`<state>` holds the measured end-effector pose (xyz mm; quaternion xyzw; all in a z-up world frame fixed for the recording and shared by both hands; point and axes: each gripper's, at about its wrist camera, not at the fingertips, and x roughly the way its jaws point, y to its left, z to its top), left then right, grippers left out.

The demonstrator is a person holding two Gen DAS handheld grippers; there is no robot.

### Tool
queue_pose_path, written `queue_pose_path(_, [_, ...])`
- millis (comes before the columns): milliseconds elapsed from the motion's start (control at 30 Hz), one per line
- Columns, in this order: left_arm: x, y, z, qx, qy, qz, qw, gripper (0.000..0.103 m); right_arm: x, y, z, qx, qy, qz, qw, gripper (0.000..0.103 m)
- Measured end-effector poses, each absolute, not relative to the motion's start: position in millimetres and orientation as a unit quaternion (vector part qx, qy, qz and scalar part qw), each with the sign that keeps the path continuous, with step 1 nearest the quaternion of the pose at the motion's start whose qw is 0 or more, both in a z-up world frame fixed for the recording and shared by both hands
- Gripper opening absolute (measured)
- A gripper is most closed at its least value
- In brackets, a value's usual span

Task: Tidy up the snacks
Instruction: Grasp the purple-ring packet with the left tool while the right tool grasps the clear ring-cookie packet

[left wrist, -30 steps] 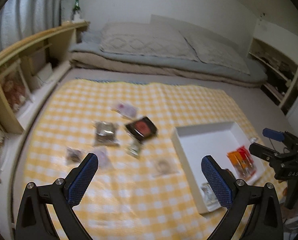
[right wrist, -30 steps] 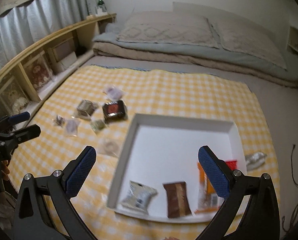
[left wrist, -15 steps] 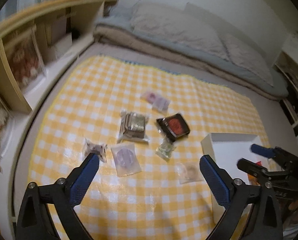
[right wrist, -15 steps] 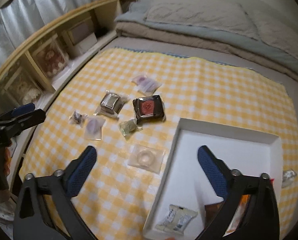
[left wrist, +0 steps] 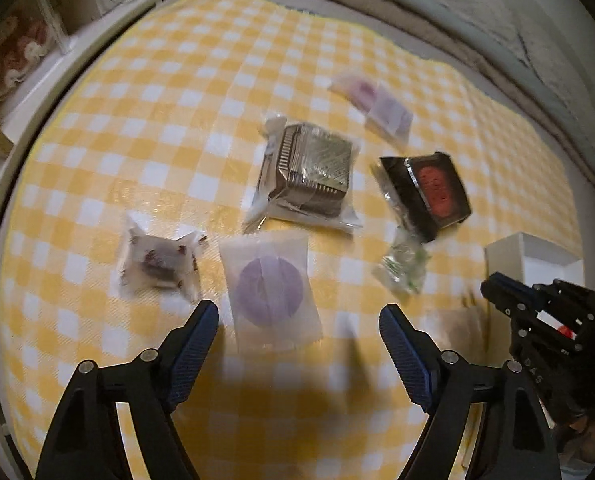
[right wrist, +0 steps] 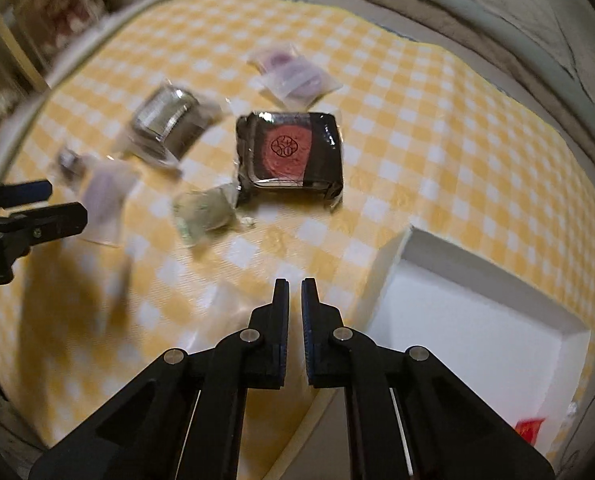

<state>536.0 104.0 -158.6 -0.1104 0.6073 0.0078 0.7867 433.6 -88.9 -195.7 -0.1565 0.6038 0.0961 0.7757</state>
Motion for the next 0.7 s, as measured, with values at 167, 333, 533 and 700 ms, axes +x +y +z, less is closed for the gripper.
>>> queue_pose_path(167, [560,103,-182,-0.111,0.615,0.024,0.781,0.075,435,-82,-220,-0.232,0.599,0.098,0.760,0.007])
queue_pose_path(333, [572,103,-199,-0.109,0.617,0.040,0.778,0.071,420,-80,-229,-0.261,0.627,0.118,0.724,0.003])
queue_pose_path(533, [566,106,-202,-0.106,0.611,0.050,0.783,0.061,390,-75,-228,-0.247,0.664,0.165,0.686,0.004])
queue_pose_path(700, [560,110,-197,-0.111,0.609,0.057,0.783,0.052,379,-84,-208,-0.185,0.673,0.175,0.694,0.004])
